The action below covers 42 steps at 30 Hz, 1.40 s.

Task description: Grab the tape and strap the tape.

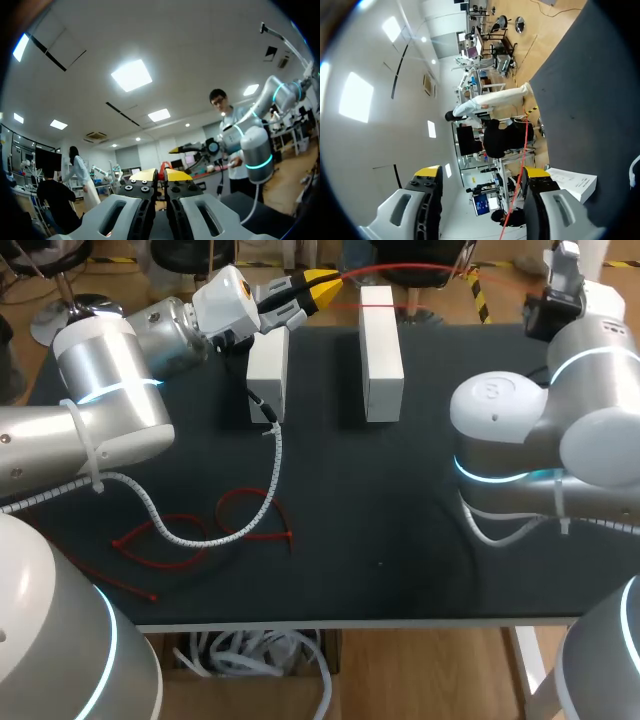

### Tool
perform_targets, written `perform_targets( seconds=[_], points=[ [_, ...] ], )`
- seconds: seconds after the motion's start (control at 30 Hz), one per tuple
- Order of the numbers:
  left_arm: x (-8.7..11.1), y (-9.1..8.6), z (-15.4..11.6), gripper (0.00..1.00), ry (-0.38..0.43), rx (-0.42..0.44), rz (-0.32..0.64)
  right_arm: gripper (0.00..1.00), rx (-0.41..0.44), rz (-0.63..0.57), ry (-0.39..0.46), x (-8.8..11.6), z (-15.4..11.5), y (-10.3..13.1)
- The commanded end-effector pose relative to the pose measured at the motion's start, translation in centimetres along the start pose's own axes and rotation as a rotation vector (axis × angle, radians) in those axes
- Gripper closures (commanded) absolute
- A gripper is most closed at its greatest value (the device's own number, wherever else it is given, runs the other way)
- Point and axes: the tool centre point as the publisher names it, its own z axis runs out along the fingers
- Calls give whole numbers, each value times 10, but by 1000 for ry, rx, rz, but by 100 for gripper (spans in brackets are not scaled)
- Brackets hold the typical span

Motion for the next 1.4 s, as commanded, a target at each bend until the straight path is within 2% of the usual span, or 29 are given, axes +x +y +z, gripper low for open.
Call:
perform_targets(
  seconds=[0.03, 0.1, 0.23, 0.37, 0.43, 0.5, 0.73, 0.87, 1.0, 1.03, 1.1, 1.17, 1.27, 1.4],
  points=[
    [0, 1, 1, 100, -1, 1, 1, 44, -1, -3, -7, 1, -1, 1],
    [0, 1, 1, 100, -1, 1, 1, 51, -2, -4, -9, 0, -2, 2],
    [0, 1, 1, 100, -1, 1, 1, 53, -1, -8, -13, -1, -3, 2],
    [0, 1, 1, 100, -1, 1, 1, 64, -3, -15, -14, -2, -4, 2],
    [0, 1, 1, 100, -1, 1, 1, 76, -4, -20, -15, -2, -4, 1],
    [0, 1, 1, 100, -1, 1, 1, 100, -4, -27, -14, -3, -4, 1],
    [0, 1, 1, 100, -1, 1, 1, 100, -19, -94, 19, -8, -4, -3],
    [0, 1, 1, 100, -1, 1, 1, 100, -73, -268, 68, -14, -1, -10],
    [0, 1, 1, 100, -1, 1, 1, 100, -45, -428, 140, -18, -3, -15],
    [0, 1, 1, 100, -1, 1, 1, 100, -47, -437, 146, -19, -4, -15],
    [0, 1, 1, 100, -1, 1, 1, 100, -10, -511, 214, -20, -7, -17],
    [0, 1, 1, 100, -1, 1, 1, 100, 1, -557, 199, -20, -10, -18],
    [0, 1, 1, 100, -1, 1, 1, 100, 29, -592, 252, -18, -14, -18],
    [0, 1, 1, 100, -1, 1, 1, 100, 26, -590, 319, -14, -16, -18]
  ],
)
